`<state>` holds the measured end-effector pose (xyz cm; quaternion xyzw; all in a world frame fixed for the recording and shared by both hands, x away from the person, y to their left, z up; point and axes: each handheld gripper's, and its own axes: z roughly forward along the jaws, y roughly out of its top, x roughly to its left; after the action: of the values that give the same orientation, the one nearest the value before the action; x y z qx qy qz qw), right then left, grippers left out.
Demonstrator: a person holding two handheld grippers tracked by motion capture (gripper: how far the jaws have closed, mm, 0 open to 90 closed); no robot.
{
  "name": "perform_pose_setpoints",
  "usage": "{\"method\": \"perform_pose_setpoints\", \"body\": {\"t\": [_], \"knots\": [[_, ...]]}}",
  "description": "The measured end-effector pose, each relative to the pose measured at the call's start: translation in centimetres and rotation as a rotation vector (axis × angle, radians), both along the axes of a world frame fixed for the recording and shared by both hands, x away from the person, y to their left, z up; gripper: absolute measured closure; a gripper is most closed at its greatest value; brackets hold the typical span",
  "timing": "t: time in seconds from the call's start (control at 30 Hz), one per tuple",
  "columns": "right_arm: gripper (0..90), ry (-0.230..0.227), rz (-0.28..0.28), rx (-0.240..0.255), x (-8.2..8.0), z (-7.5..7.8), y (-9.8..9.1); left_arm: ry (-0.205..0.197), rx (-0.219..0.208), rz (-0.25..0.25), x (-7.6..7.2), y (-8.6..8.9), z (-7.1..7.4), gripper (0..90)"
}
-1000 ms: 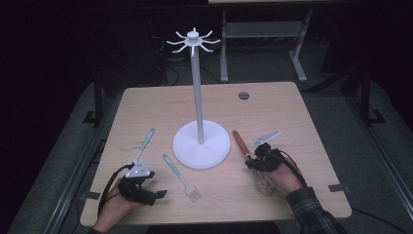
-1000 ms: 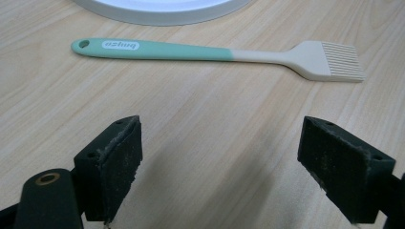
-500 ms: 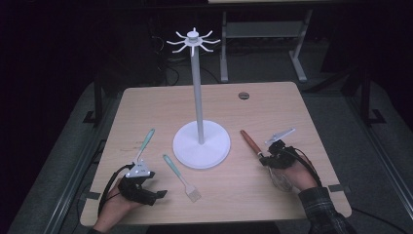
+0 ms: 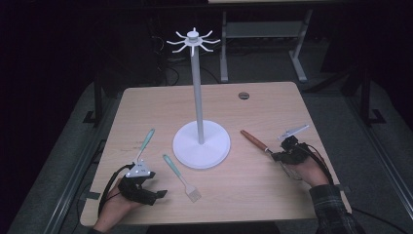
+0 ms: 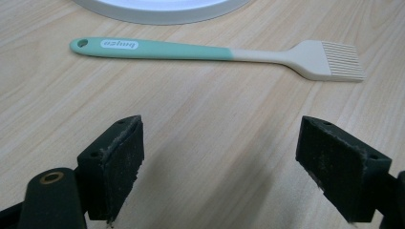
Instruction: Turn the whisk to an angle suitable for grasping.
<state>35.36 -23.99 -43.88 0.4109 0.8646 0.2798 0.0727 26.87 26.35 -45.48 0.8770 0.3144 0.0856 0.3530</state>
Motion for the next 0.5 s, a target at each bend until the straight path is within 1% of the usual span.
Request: {"method": "perform_pose_setpoints", "body": {"t": [0.1,0.2,0.23,0.3,0.4,0.43,0.5], "knots": [[90.0,-0.01,0.009,0.026,0.0,0.6,0.1,0.001,-0.007,0.004,0.0,0.0,0.0,16.1],[84.0,-0.023,0.012,0.046,0.2,1.3,0.2,-0.001,-0.009,0.004,0.0,0.0,0.0,16.0],[84.0,-0.023,0.012,0.046,0.2,1.3,0.2,-0.001,-0.009,0.004,0.0,0.0,0.0,16.0],[77.6,-0.015,0.009,0.043,0.9,1.8,0.5,0.001,-0.006,0.004,0.0,0.0,0.0,16.0],[72.5,-0.002,0.001,0.027,2.0,2.0,0.9,0.001,-0.003,0.0,0.0,0.0,0.0,16.0],[72.0,0.011,-0.002,0.03,2.4,2.0,1.0,0.002,-0.011,0.004,0.0,-0.1,0.0,16.0],[70.8,0.029,-0.002,0.033,3.2,2.0,1.2,0.003,-0.01,0.002,0.0,-0.1,0.0,16.0]]}}
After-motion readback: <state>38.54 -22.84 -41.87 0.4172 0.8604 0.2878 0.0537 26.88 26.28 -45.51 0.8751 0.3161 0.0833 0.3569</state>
